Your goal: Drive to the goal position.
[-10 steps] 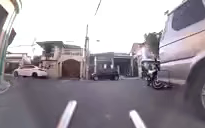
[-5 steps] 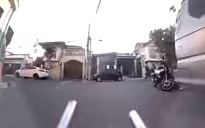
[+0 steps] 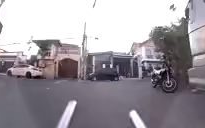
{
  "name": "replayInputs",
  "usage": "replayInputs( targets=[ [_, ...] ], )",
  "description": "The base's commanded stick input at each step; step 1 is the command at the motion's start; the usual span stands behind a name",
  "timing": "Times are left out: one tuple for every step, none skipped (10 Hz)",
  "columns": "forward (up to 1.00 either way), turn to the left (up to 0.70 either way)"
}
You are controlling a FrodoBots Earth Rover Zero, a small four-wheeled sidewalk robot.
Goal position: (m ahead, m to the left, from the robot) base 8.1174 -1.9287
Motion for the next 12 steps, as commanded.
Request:
replayInputs(
  targets=[
    [0.85,-0.34],
    [0.85,-0.34],
    [0.85,-0.34],
    [0.85,-0.34],
    [0.85,-0.34],
    [0.85,-0.34],
    [0.85,-0.34],
    [0.85,-0.34],
    [0.85,-0.34],
    [0.85,-0.34],
    [0.85,-0.34],
    [0.85,-0.34]
  ],
)
